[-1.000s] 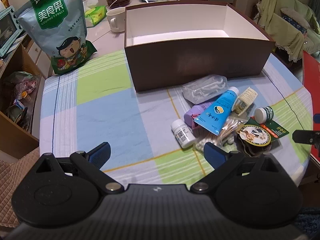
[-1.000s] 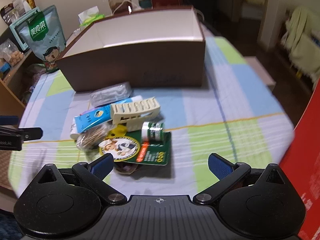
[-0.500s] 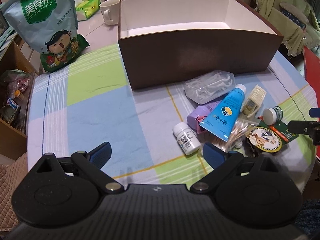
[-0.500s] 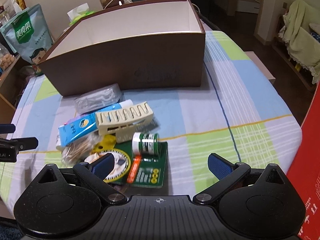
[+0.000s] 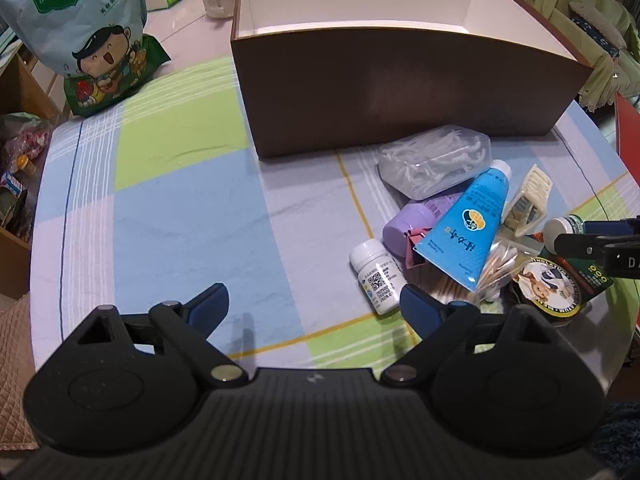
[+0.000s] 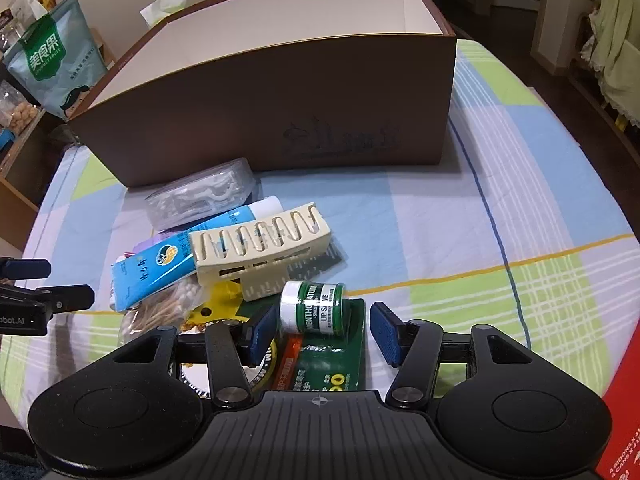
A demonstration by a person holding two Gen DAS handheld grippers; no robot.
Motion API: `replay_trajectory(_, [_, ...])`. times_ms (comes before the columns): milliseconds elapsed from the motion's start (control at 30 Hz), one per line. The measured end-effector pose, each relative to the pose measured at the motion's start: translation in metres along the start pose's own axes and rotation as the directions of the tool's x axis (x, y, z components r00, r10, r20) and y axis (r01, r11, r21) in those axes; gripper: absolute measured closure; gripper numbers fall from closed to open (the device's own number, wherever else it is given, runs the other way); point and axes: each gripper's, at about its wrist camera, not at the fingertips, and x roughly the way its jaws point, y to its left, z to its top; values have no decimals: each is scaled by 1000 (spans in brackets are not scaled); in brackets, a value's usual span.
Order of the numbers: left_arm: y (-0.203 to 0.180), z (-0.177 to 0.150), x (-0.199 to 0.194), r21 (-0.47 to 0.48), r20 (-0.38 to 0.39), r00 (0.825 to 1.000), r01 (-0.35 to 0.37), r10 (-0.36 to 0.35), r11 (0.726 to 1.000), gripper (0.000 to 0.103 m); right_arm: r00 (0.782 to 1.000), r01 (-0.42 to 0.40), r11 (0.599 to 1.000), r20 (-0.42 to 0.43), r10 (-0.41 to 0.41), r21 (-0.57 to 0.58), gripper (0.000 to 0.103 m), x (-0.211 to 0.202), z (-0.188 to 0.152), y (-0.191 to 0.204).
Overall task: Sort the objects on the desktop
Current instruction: 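Grasp the white pill bottle with the left tool while the right tool grasps the green blister card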
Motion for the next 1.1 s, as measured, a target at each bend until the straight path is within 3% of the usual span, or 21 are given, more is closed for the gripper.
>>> replay_trajectory(33, [1, 0, 1, -2, 0, 1000, 0, 0, 1000, 13, 1000, -3, 1000, 1, 3, -1, 47, 1, 0, 0])
replay_trajectory(100, [2, 1, 2, -8, 0, 1000, 0, 0, 1000, 15, 1000, -16, 1000, -2, 16, 3, 65, 3, 1, -1])
replay_trajectory(467, [10, 7, 18, -92, -16, 998, 53, -55, 994, 32, 1000, -13, 1000, 11, 13, -8, 67, -5, 1, -6])
replay_trajectory(733, [-3, 11, 36, -75, -31, 993, 111, -114, 991, 40, 1000, -5, 1000, 21, 4, 8, 67, -12, -1, -12])
replay_trajectory(900, [-8, 6, 40, -25, -31, 995, 94, -95, 995, 64, 1000, -4, 1000, 15, 4, 8, 67, -11, -3, -12])
replay_trajectory(1100, [-8, 3, 39, 65, -7, 998, 64, -64, 996, 80, 1000, -3, 1000, 1, 3, -11, 67, -5, -6, -9])
